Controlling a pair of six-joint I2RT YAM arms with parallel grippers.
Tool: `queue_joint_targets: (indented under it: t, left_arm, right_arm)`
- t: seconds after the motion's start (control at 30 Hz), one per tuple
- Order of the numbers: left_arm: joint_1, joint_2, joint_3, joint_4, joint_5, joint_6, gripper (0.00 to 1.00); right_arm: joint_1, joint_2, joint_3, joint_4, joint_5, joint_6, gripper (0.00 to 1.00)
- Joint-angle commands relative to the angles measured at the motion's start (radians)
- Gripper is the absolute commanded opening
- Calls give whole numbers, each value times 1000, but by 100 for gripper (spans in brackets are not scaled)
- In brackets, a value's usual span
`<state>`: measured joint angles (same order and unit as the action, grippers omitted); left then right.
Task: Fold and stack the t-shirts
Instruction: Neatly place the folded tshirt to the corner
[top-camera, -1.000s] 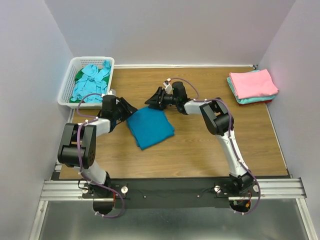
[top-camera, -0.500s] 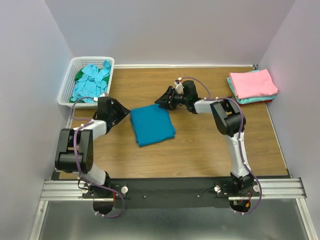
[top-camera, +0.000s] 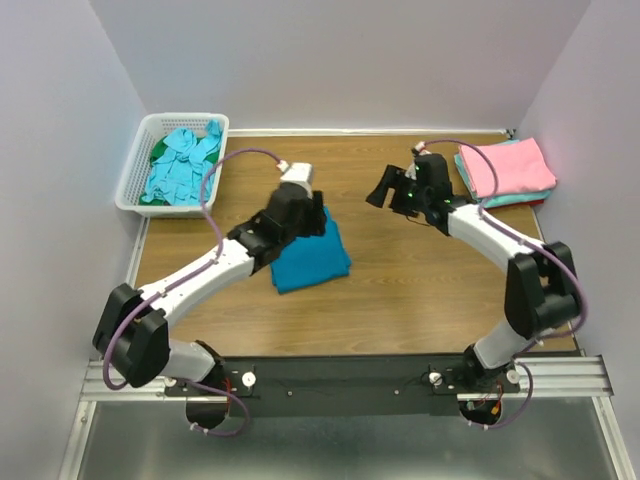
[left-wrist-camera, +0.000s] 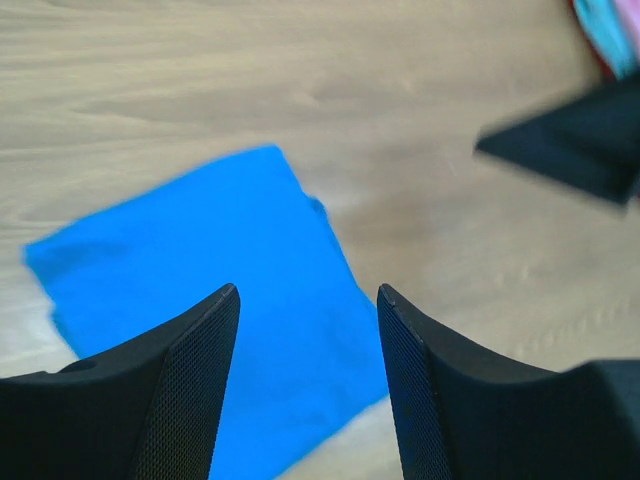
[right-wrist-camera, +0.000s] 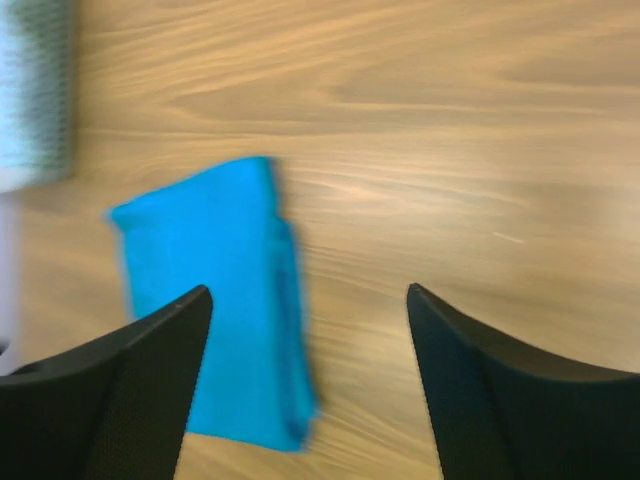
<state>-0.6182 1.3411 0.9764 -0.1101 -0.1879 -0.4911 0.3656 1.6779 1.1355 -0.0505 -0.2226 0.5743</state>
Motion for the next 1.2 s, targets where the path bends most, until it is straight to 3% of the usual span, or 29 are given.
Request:
queue_joint_targets:
  t: [0.0,0.03,0.23,0.37,0.97,1.1,1.17]
  left_arm:
    - [-171,68,60,-189,-154,95,65]
    - [-205,111,74,-215,-160,98,65]
    - [-389,321,237,-310,-211,158,65]
    - [-434,455,323,-402,-251,175,54]
    - [-437,636,364,-410,-286,209,54]
    - [-439,655,358,-422,-300,200,50]
    - [-439,662,358,-425,-303,192,43]
  right_arm:
    - [-37,-150,-103,-230,320,-119,94]
    - [-43,-174,-126,-247,371,-122,100]
    - [-77,-280,-183,-328,420,-143,100]
    - [-82,-322,-227,-341,431,-143,100]
    - [-83,-296,-304,-336,352,-113,100]
    - [-83,-282,-309,-321,306,-84,100]
    - [-83,-277,-318,-310,276,-71,100]
